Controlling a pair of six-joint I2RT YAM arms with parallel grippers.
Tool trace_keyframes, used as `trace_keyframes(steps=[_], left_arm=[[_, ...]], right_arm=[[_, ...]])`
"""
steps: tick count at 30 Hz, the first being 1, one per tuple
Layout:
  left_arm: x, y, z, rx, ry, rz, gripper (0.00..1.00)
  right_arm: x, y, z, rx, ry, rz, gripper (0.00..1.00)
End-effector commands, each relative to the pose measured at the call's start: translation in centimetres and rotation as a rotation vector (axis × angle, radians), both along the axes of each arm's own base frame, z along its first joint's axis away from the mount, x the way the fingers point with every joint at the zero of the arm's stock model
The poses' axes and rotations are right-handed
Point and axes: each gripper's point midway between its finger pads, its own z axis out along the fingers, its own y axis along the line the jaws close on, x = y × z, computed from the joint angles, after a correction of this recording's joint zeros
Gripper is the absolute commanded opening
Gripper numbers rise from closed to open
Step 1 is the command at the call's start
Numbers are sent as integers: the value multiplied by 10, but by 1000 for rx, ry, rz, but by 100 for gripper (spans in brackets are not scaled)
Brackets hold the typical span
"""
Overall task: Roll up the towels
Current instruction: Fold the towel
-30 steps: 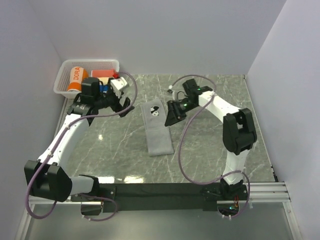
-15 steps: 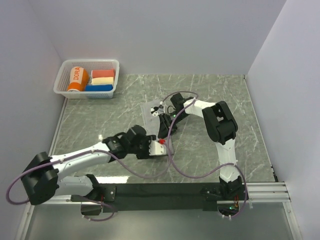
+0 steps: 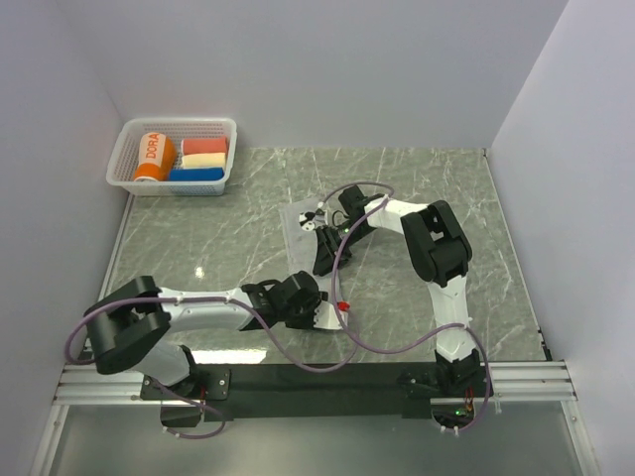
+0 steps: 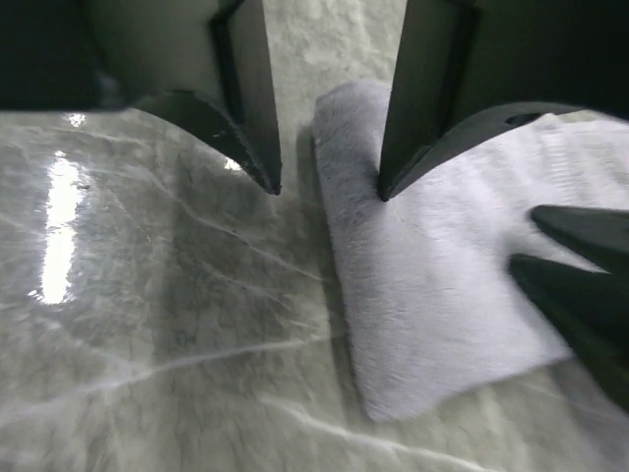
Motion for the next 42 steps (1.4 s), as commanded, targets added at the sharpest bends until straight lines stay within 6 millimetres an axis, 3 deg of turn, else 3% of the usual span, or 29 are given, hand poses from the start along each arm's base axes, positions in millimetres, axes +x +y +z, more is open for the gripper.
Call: trace_keyframes(steps=[1,6,9,10,11,15,17,20,22,29,34,37,39,42], left_arm=[[8,-9,-3,-8,-19,20,47],[5,-4,-19,21,10,39,37],[0,-2,-19,29,43,39,19],[-4,-2,-17,29,61,31,6],[-8,-6,-11,9,77,20,1],[-37,-10,2,-20,226,-41,1],[-42,-11,9,-38,262,-37,1],[-46,-12,14,-59,322,-6,1],[-46,-12,17,-75,356,12,1],[-39,-13,25,-102,374,47,1],[-36,-17,45,-149,415,58,1],[-38,-17,54,-168,440,52,1],[-41,-17,58,-171,459,38,0],[-46,-15,60,-167,481,11,1]], right_arm=[[-3,-6,-15,-46,-22,8,43],[-9,-10,-18,-55,-17,17,43],[-13,-12,-18,-56,-15,23,42],[-14,-12,-17,-57,-18,27,42],[-14,-12,-15,-55,-25,32,42],[-11,-11,20,-12,-109,51,42],[-15,-11,38,17,-149,60,42],[-28,-13,46,32,-171,82,41],[-43,-13,43,24,-150,114,40],[-93,-20,-1,-28,3,199,38],[-95,-24,-14,-75,25,219,36],[-90,-24,-2,-70,-16,232,36],[-81,-21,16,-53,-76,226,36],[-54,-17,45,-29,-168,195,38]])
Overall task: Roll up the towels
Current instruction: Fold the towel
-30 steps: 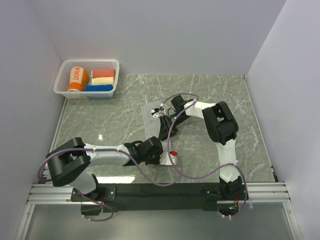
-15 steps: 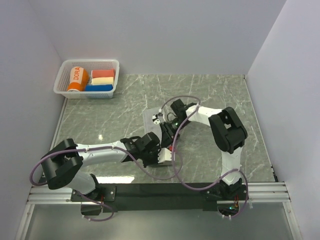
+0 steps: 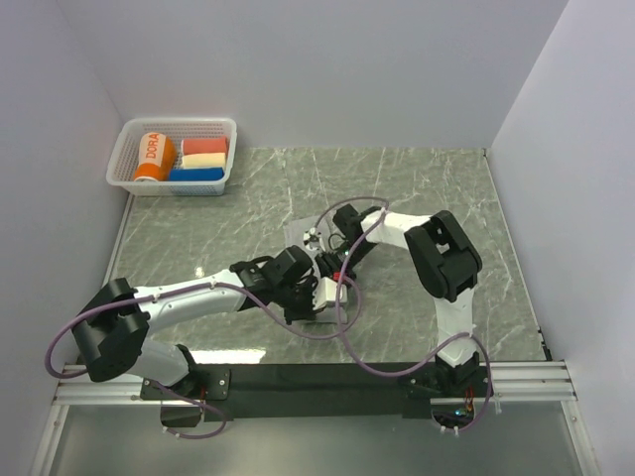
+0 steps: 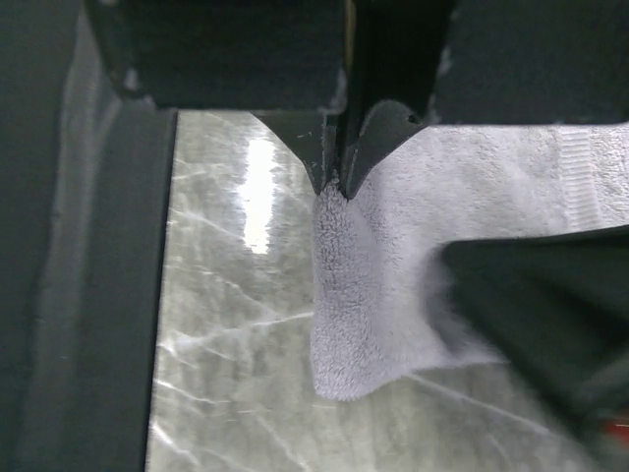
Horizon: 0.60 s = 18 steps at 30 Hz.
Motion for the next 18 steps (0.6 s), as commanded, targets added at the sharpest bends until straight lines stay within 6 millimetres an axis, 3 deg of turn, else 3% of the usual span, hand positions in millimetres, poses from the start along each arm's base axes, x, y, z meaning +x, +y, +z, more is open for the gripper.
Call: trace_keyframes(steps=[1,4,8,13,18], left_arm=[[-12,-7,22,-64,48,-55,1],[-14,-8,22,-66,65,-65,1],[-12,-7,24,-72,79,-61,1],[2,-7,30,-86,85,-29,1],[16,-7,30,-92,104,-1,1]], right_arm=[[48,8,51,70,-205,-32,38],[80,8,60,68,-261,-84,38],[97,9,44,34,-280,-110,37],[81,8,7,-17,-202,-92,36],[72,8,-12,-40,-201,-68,35]])
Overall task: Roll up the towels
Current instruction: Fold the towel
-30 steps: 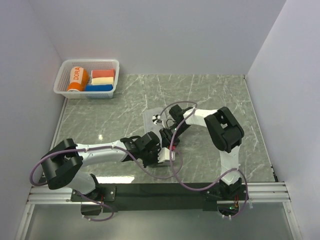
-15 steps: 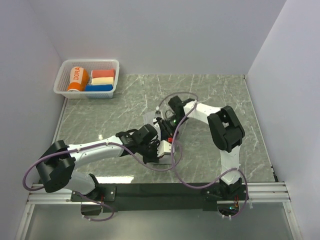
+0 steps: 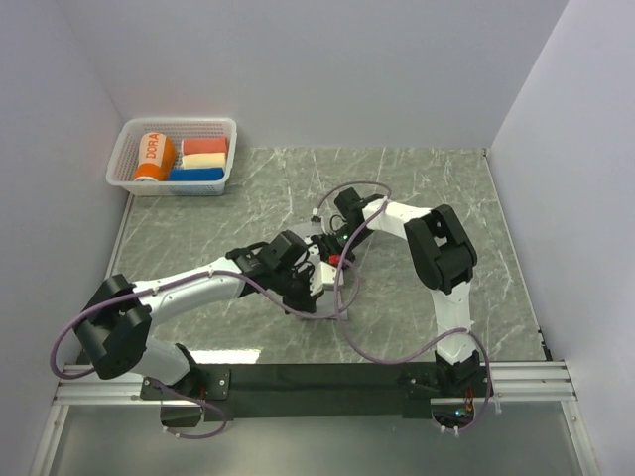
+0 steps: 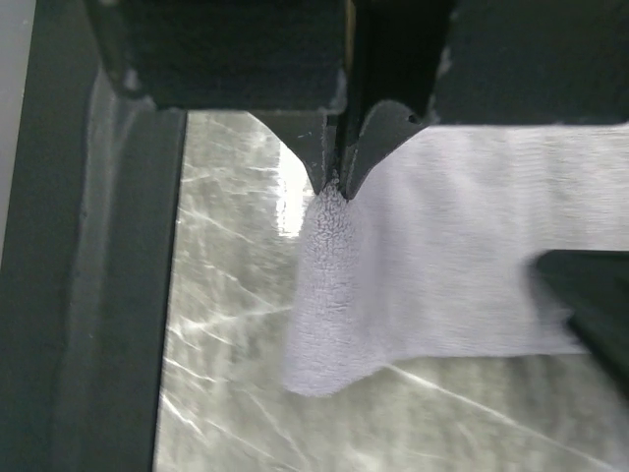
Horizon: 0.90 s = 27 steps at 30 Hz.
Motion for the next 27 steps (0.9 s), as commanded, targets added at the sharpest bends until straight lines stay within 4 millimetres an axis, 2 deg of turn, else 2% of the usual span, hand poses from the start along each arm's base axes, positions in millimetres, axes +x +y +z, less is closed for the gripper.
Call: trace_keyframes(steps=[1,5,15,20,23,27], left_arm=[[12,-11,16,-54,9,-6,1],[34,-7,12,-52,28,53,1],[82,3,-16,-29,55,169,2],[91,2,-30,-9,47,188,4],[91,2,-36,-1,50,185,6],[91,3,-41,7,56,184,7]], right_arm=[[-2,3,-11,-13,-14,16,34],[-4,1,-16,-23,-10,20,34],[3,4,-5,-14,-30,20,36],[13,2,15,0,-55,-12,44],[18,-7,28,20,-42,-44,46],[12,-18,42,48,-4,-55,46]])
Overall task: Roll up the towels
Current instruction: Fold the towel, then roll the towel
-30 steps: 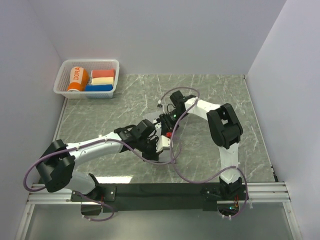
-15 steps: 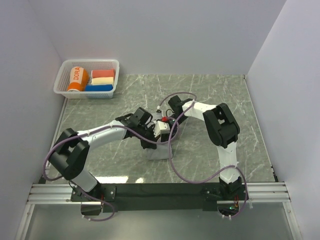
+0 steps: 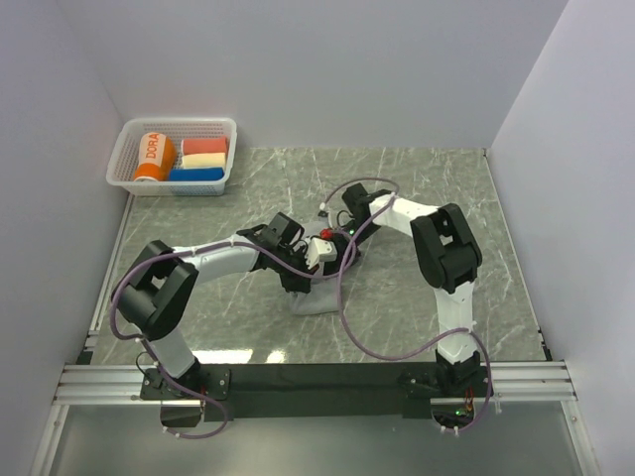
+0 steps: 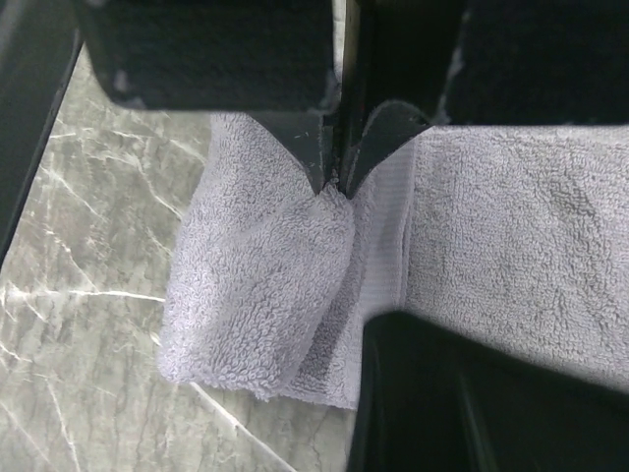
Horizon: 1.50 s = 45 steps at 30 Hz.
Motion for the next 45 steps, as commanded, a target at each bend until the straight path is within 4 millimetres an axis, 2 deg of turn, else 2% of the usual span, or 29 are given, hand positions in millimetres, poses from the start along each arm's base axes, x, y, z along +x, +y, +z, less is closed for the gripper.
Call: trace_keyframes(steps=[1,6,9,14,21,26,27,30,33,38,41,45], left_arm=[[12,-10,8,-36,-38,-3,7],[13,-9,5,-29,-36,-5,8],[13,-10,5,-27,-35,-6,8],[14,-10,4,-24,-40,-6,8],[19,-10,5,-30,-33,12,9],[19,-5,5,-25,-31,9,12],[17,-3,4,-24,-28,6,16],[15,2,3,-28,-27,1,28],[19,13,1,-13,-46,19,35],[29,48,-3,50,-108,48,39],[31,62,11,56,-188,52,41],[35,64,53,42,-392,94,51]], right_arm=[[6,-9,42,62,-48,-11,47],[-11,-11,61,140,55,-16,47],[-23,-5,75,232,149,-8,45],[-36,-3,76,266,223,-13,40],[-54,4,58,218,274,-3,36],[-46,-2,19,88,236,-16,34],[-42,-8,7,21,226,-42,33],[-36,-13,-13,-52,190,-59,31],[-35,-19,-27,-109,196,-62,30],[-36,-21,-33,-125,203,-63,30],[-36,-20,-31,-118,198,-61,30],[-34,-16,-25,-113,195,-76,33]])
